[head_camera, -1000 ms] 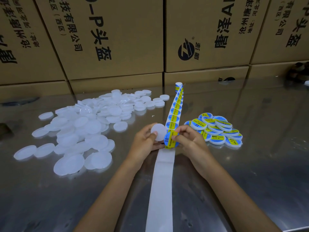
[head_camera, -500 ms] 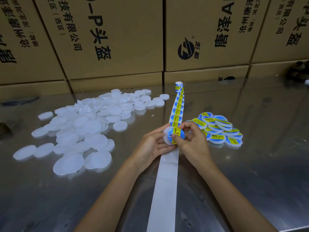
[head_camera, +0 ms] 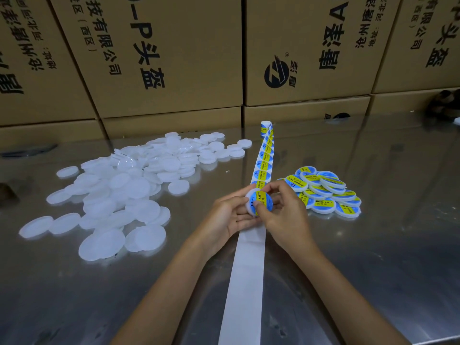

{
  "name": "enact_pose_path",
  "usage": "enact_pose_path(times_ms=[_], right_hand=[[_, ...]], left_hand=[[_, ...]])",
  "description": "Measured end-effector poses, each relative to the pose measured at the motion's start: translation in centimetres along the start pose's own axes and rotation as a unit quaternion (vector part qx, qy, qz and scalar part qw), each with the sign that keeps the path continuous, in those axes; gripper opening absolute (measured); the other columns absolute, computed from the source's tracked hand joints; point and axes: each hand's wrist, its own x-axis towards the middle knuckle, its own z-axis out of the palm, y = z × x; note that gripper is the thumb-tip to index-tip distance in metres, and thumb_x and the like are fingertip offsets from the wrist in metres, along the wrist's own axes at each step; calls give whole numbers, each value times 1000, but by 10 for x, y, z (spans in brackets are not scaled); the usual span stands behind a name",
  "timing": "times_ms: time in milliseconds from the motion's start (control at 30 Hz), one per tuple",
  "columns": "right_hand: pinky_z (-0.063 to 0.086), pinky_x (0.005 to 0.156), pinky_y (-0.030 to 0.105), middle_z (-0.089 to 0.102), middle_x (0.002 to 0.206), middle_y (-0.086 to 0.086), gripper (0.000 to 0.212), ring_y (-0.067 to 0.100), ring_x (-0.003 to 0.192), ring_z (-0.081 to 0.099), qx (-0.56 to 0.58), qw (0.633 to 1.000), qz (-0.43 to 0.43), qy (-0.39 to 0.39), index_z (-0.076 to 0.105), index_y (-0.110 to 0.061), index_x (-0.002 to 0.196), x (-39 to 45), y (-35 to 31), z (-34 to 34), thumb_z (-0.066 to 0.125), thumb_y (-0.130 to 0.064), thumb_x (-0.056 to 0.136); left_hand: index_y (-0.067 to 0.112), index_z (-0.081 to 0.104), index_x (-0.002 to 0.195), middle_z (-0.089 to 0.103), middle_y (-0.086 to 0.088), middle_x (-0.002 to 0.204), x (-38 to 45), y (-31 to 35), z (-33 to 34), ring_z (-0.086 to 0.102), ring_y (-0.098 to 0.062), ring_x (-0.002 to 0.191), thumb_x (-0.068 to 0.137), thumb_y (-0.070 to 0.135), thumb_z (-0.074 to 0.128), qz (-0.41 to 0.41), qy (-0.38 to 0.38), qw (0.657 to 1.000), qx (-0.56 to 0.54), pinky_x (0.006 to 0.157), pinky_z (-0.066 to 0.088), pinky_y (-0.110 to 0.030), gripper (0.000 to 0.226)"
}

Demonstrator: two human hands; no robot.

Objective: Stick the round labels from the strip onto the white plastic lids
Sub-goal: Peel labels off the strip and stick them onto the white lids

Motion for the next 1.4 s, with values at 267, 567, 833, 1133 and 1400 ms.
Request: enact_pose_path(times_ms=[267,567,833,1133,1400], right_hand=[[38,82,10,53,104,-10,43,-1,95,49,-50,998,-32,34,63,-21,115,2,5,-4,83,-19,76],[42,63,20,59,75,-3,34,9,69,51,-46,999,14,15,59,-21,79,1,8,-3,81,-46,74],[34,51,14,51,54,-9,38,6,51,43,-24,998,-8,51,48,-24,61,3,10,-7,67,-30,93],[31,52,20,45,57,-9,34,9,54,39,-34,999,-23,11,47,-21,67,2,9,-8,55,-24,100],[37,52,27,55,65,3,29,9,52,40,-6,996,10,-85,60,-23,92,-3,3,2,78,-42,79]], left_hand=[[12,65,124,71,-19,118,-3,5,-3,73,-28,103,101,5,39,1,-14,994,-105,77,60,-31,36],[10,61,132,67,-23,125,-4,8,-2,65,-38,116,101,8,40,-3,-16,989,-148,90,59,-36,36],[11,66,124,72,-22,113,-4,6,-2,74,-36,95,101,3,39,27,-18,998,-57,78,61,-36,36],[14,71,114,77,-16,95,-8,1,1,76,-30,83,84,-4,75,128,58,986,95,72,62,-33,35],[15,72,114,76,-19,97,-8,6,-4,75,-31,88,85,13,77,119,117,986,17,76,62,-34,30]])
